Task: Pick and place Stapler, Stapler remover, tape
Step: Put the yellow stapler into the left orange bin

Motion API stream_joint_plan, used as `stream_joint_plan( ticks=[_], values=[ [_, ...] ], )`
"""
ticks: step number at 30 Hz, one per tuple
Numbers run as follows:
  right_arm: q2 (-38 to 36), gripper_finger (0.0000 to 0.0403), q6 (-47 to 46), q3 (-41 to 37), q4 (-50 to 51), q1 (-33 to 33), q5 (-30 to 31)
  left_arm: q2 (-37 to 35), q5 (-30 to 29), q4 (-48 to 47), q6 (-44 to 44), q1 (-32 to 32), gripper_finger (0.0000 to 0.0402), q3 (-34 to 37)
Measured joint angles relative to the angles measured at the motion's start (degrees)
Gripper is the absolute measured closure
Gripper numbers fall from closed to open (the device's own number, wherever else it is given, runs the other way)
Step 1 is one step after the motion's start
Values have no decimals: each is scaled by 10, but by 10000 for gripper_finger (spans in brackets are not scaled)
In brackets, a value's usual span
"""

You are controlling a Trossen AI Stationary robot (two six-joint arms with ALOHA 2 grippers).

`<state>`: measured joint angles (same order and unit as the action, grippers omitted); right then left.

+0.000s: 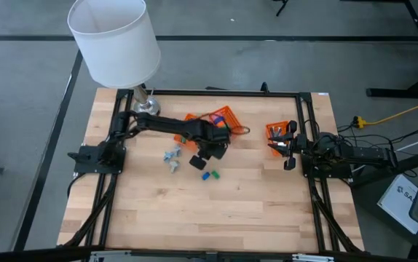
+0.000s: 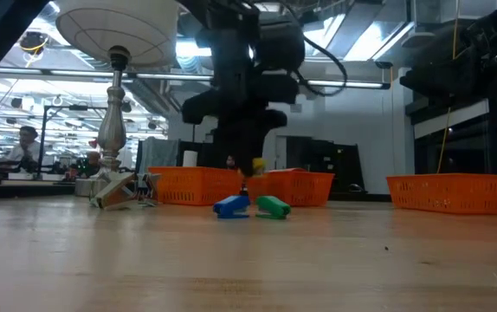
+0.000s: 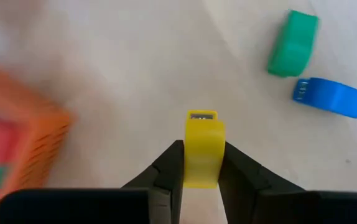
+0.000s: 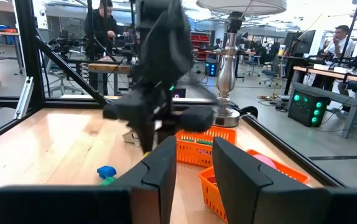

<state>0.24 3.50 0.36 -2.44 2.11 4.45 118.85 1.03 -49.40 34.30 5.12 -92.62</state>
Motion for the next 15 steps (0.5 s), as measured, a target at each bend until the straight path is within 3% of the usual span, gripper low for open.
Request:
stream_joint_plan(
  ticks=[15],
  values=[
    [0, 295, 0, 0, 0, 0, 0, -93, -1, 3, -31, 39, 330, 0]
  ],
)
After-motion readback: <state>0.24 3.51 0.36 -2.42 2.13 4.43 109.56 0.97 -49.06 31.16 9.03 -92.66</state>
